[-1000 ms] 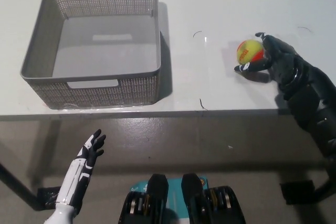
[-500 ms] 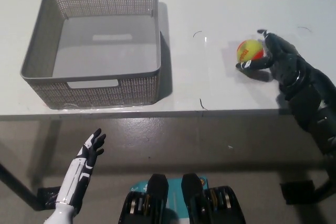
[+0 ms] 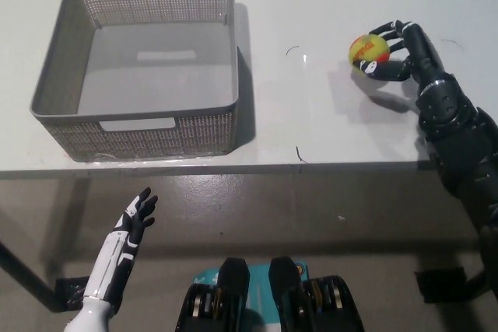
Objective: Use the right hand to pick up a tennis ball and put it into a container on the left side
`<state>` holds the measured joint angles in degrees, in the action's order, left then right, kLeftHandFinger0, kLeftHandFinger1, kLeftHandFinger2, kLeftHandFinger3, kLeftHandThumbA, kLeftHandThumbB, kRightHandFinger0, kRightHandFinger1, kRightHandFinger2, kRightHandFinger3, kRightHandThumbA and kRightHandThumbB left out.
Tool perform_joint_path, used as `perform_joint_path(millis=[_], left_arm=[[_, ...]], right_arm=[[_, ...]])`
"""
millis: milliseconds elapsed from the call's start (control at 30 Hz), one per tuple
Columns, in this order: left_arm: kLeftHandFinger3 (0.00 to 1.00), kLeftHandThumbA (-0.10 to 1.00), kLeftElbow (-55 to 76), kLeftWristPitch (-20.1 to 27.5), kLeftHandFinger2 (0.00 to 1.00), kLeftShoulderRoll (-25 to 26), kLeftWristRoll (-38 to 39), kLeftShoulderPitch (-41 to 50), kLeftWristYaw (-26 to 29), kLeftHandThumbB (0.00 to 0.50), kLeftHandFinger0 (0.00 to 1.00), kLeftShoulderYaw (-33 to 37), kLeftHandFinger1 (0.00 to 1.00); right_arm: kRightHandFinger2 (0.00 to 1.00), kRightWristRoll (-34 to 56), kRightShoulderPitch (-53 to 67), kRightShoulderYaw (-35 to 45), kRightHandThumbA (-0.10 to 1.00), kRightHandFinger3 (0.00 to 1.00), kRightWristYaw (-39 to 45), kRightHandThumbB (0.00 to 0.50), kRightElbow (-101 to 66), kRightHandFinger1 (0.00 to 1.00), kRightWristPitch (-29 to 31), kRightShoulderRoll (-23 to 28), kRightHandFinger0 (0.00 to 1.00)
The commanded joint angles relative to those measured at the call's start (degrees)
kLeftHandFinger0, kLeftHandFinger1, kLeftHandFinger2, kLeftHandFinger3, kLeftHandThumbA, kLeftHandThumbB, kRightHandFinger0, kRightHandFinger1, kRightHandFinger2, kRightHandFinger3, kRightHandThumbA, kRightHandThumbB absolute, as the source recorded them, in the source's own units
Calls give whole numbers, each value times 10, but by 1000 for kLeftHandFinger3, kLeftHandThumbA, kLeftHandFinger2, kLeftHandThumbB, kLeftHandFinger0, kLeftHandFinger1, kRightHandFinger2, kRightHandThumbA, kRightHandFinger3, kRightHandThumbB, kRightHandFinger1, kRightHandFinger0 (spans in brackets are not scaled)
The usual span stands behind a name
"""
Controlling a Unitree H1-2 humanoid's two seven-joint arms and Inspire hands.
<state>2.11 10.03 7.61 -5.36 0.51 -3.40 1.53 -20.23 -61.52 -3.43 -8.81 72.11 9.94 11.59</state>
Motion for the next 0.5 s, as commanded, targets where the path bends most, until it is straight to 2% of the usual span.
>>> perform_joint_path(millis=[0, 100, 133, 167, 200, 300, 400, 467], left_arm=[[1000, 1000, 4, 19, 1000, 5, -4, -16, -1, 109, 1000, 2, 1000], [1000, 1000, 9, 11, 1000, 5, -2, -15, -2, 130, 1000, 1, 1000], [1000, 1000, 9, 11, 1000, 4, -2, -15, -2, 119, 1000, 1, 1000], [1000, 1000, 6, 14, 1000, 5, -1, -16, -2, 109, 1000, 1, 1000], [1000, 1000, 5, 15, 1000, 5, 0, -17, -2, 107, 1000, 0, 1000], [1000, 1000, 4, 15, 1000, 5, 2, -16, -3, 116, 1000, 0, 1000], [1000, 1000, 3, 14, 1000, 3, 2, -15, -2, 121, 1000, 0, 1000], [1000, 1000, 1, 16, 1000, 3, -1, -14, -1, 98, 1000, 1, 1000]], right_arm=[[488, 27, -34, 8, 685, 151, -34, 0, -1, 196, 47, 5, 0], [504, 34, -35, 8, 673, 172, -33, 0, -6, 185, 42, 4, 0], [510, 36, -36, 9, 701, 174, -33, 1, -8, 181, 43, 4, 0], [491, 44, -35, 14, 670, 155, -32, 0, -23, 157, 49, 2, 0], [456, 48, -36, 15, 650, 179, -30, 0, -31, 124, 50, 0, 0], [334, 46, -34, 11, 694, 196, -26, 0, -94, 10, 47, -7, 0], [224, 59, -27, 12, 699, 235, 0, 0, -184, 0, 17, -21, 0], [215, 57, -28, 6, 661, 283, 7, 0, -225, 0, 8, -30, 0]])
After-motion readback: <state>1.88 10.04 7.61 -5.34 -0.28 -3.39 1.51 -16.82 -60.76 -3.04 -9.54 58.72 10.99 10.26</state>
